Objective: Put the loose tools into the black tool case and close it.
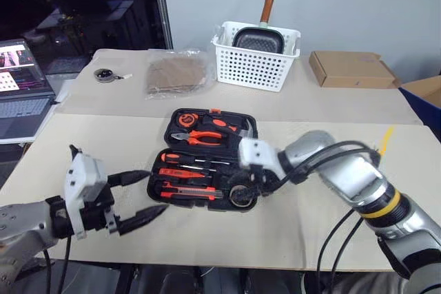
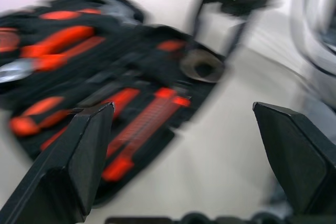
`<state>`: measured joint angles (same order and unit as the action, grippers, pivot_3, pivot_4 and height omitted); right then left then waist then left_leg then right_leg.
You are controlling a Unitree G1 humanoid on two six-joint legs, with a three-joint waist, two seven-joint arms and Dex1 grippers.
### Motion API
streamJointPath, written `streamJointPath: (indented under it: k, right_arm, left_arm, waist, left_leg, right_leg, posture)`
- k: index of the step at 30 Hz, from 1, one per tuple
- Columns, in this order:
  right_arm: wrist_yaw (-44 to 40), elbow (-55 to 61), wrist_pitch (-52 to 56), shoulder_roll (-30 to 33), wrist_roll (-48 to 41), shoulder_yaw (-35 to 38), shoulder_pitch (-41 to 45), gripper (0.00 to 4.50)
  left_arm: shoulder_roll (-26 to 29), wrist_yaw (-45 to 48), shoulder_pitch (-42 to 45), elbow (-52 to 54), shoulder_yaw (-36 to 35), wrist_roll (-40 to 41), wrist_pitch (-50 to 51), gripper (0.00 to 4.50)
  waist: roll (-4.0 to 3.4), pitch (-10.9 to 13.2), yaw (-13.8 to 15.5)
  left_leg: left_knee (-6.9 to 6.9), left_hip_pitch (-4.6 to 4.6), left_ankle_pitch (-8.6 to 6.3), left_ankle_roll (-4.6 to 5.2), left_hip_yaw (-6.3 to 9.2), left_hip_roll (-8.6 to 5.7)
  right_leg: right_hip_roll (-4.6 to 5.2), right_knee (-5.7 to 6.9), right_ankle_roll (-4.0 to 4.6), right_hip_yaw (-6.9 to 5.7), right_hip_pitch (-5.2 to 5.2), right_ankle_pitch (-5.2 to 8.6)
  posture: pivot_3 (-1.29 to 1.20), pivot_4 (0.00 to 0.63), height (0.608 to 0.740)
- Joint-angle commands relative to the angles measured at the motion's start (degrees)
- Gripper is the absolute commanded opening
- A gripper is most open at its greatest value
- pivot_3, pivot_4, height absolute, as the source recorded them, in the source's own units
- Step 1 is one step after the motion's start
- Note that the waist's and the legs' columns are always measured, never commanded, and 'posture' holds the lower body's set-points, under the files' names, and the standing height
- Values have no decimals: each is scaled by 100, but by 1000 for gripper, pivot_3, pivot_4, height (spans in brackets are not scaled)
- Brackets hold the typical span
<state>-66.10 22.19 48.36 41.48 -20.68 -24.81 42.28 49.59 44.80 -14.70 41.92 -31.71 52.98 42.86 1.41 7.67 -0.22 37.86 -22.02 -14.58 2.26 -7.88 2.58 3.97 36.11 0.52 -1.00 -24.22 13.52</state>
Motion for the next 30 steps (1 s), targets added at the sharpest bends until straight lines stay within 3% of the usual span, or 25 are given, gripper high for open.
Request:
streamJointPath:
  k: [1, 4, 8, 14, 19, 26, 27, 29, 30]
  right_arm:
    - [388, -48, 364, -332, -694, 1123, -169, 2330]
    - [1323, -715, 941, -880, -616, 1555, 87, 2330]
    - [2490, -2031, 1228, -1302, 114, 1507, 620, 2330]
    - [3292, -3744, 1119, -1742, 573, 1666, 1151, 2330]
    - [3492, -4057, 1363, -1739, 635, 1817, 1297, 2330]
    - [3726, -4524, 1655, -1868, 630, 2088, 1406, 2330]
    - [3714, -4612, 1656, -1892, 647, 2063, 1419, 2114]
    - [3651, -4712, 1714, -1936, 622, 2034, 1432, 1768]
    - [3567, -4695, 1793, -1960, 561, 2026, 1436, 1327]
  left_arm:
    - [-274, -1487, 1311, -805, 639, -160, 611, 4500]
    - [-314, -2459, 2622, -1817, 1172, -428, 1636, 4500]
    - [-461, -2648, 4380, -3673, 2055, -1092, 2122, 4500]
    - [-957, -1964, 6241, -6664, 3118, -2305, 1412, 4500]
    - [-1305, -1142, 7088, -8229, 3506, -2903, 873, 4500]
    - [-1569, -698, 7629, -9370, 3628, -3595, 308, 4500]
    - [-1606, -646, 7672, -9465, 3612, -3648, 287, 4011]
    - [-1651, -586, 7744, -9606, 3571, -3736, 241, 3711]
    - [-1666, -543, 7779, -9665, 3538, -3758, 216, 3228]
  waist:
    - [3, 1, 85]
    - [12, 0, 67]
    - [14, 3, 22]
    - [15, 3, -27]
    - [14, 3, -91]
    - [14, 3, -99]
    - [14, 3, -97]
    - [14, 3, -97]
    - [14, 3, -97]
  left_leg:
    - [0, 7, 0, 1, 5, -5]
    - [1, 10, 12, -9, 2, 2]
    - [3, -2, 42, -20, -4, 5]
    - [-5, -23, 67, -53, -6, 5]
    - [1, -129, 79, -73, -14, -1]
    - [-4, -131, 77, -74, -19, 1]
    - [-2, -130, 76, -72, -18, 1]
    - [3, -117, 75, -70, -18, 2]
    - [5, -109, 74, -68, -17, 1]
  right_leg:
    - [4, 5, -2, -2, 7, -1]
    - [-19, 3, 8, 8, 10, -26]
    - [-45, -2, 11, 18, -8, -55]
    - [-58, 3, 14, 10, -31, -59]
    - [-55, 10, -2, 11, -121, -65]
    - [-54, 0, -10, 5, -121, -60]
    - [-54, 1, -10, 5, -117, -60]
    - [-53, 5, -10, 7, -104, -60]
    - [-52, 6, -10, 10, -98, -61]
  posture:
    - [0, 150, 740]
    - [0, 150, 740]
    - [0, 150, 740]
    - [0, 150, 740]
    - [0, 150, 740]
    - [0, 150, 740]
    - [0, 150, 740]
    - [0, 150, 740]
    - [0, 150, 740]
